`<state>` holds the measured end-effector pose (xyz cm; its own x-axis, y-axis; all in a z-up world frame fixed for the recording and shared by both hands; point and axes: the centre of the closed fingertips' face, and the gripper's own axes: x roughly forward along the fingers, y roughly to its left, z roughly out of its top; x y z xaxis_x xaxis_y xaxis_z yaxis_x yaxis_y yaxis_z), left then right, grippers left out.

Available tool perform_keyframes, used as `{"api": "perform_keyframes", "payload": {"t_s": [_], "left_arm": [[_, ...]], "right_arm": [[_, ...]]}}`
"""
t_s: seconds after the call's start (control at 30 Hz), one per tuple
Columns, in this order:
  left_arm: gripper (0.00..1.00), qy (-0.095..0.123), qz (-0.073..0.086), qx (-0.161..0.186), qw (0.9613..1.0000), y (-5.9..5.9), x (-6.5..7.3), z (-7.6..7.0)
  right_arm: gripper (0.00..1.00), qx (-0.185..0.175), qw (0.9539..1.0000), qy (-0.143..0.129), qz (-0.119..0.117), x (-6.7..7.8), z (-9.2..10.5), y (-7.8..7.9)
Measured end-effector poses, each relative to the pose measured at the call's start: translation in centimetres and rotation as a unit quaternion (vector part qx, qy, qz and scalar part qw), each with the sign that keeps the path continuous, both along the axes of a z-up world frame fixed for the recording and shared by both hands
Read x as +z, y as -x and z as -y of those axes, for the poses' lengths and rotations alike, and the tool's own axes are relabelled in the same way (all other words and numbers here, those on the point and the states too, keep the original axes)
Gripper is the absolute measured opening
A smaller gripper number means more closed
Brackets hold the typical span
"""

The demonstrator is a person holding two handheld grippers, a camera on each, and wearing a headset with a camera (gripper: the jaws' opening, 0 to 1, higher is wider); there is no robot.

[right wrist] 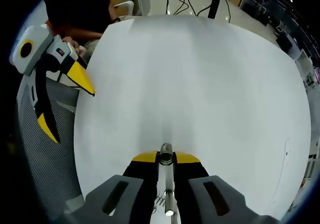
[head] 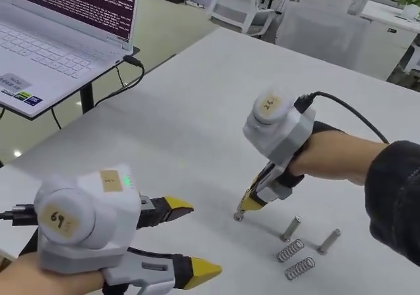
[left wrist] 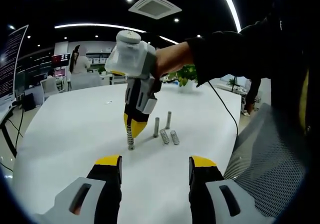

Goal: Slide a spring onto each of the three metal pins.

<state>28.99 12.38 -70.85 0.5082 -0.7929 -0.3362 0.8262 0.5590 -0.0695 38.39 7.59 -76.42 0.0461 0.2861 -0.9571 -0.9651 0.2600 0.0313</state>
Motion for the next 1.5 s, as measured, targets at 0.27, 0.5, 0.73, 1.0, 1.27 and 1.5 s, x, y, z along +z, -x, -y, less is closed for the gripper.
{"api": "perform_keyframes", "payload": {"t_s": [0.27,0.5,0.73,1.0,1.27,1.5], "left_arm": [[0.49,-0.001,-0.001,0.0,1.0,0.0,-0.1,0.0],[0.49,-0.001,-0.003,-0.001,1.0,0.0,-0.2,0.1],[0.49,-0.002,-0.003,-0.004,1.0,0.0,-0.2,0.1],[0.49,-0.004,-0.004,-0.008,1.0,0.1,-0.2,0.2],[0.49,-0.007,-0.004,-0.015,0.9999,0.3,-0.3,0.4],[0.48,-0.011,-0.007,-0.027,0.9996,0.4,-0.5,0.7]], "right_arm": [[0.08,-0.007,1.0,0.002,0.0,-1.0,0.1,-0.1],[0.09,-0.001,1.0,0.003,0.003,-1.2,-0.1,0.0],[0.1,0.005,1.0,0.0,0.007,-1.1,-0.2,0.0],[0.17,0.0,0.9999,-0.009,0.012,-0.8,0.1,0.0],[0.2,-0.021,0.9991,-0.027,0.023,0.3,1.3,-0.3],[0.21,-0.046,0.9959,-0.062,0.046,2.7,1.8,-0.3]]}}
